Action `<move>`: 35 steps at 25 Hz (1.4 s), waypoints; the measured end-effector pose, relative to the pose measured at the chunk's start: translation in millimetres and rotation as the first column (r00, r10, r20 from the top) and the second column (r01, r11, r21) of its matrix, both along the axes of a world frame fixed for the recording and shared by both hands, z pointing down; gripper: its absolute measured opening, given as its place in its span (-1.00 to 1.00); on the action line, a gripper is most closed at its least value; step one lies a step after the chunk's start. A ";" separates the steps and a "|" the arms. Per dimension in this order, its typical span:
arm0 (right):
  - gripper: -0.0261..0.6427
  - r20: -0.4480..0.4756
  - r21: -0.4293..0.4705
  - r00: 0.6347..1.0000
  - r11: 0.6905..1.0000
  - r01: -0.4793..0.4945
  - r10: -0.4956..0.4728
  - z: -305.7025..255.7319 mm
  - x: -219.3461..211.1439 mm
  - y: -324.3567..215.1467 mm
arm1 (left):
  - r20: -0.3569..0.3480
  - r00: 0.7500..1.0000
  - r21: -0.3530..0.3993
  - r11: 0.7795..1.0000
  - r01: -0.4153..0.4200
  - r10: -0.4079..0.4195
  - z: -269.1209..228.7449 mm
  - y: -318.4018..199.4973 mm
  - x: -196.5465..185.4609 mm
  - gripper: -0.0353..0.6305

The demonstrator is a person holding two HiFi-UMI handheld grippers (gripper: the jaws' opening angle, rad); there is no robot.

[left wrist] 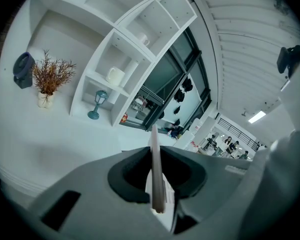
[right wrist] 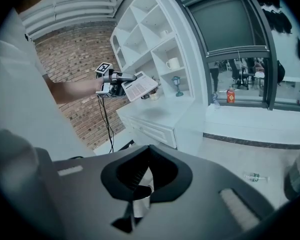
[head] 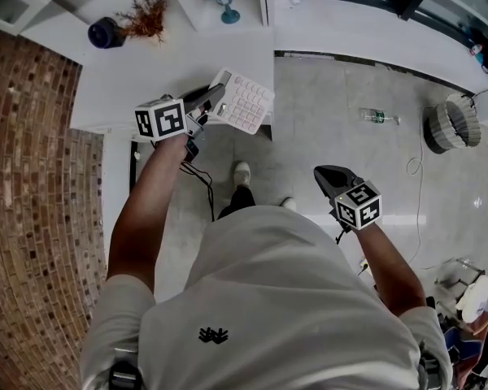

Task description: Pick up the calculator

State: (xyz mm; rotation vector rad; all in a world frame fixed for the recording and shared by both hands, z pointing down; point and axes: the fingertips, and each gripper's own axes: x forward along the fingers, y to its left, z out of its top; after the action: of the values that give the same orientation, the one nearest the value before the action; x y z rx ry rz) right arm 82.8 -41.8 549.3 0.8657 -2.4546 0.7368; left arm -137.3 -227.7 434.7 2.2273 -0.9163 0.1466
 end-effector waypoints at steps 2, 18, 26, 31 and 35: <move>-0.89 -0.004 0.005 1.000 1.000 -0.001 0.001 -0.6 2.3 0.3 | -0.012 1.000 -0.003 1.000 0.000 0.000 -1.6 1.4 1.8 -0.71; -0.89 -0.013 0.025 1.000 1.000 0.005 -0.004 -2.5 7.2 0.5 | -0.022 1.000 -0.004 1.000 0.002 -0.002 -7.0 6.9 5.3 -0.71; -0.89 -0.022 0.022 1.000 1.000 0.013 -0.013 -0.6 8.0 4.5 | -0.020 1.000 -0.009 1.000 -0.002 0.002 -5.9 8.7 7.1 -0.71; -0.89 -0.027 0.017 1.000 1.000 0.015 -0.015 1.0 7.4 4.3 | -0.027 1.000 -0.019 1.000 0.003 -0.004 -2.5 5.4 4.8 -0.71; -0.89 -0.029 0.013 1.000 1.000 0.010 -0.009 2.1 7.3 0.7 | -0.023 1.000 -0.024 1.000 0.002 -0.003 0.6 1.6 2.3 -0.71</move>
State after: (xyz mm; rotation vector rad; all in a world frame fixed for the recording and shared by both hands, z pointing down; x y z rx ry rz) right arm 90.1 -41.2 551.4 0.8631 -2.4386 0.7008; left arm -135.0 -226.1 435.3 2.2008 -0.9000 0.1295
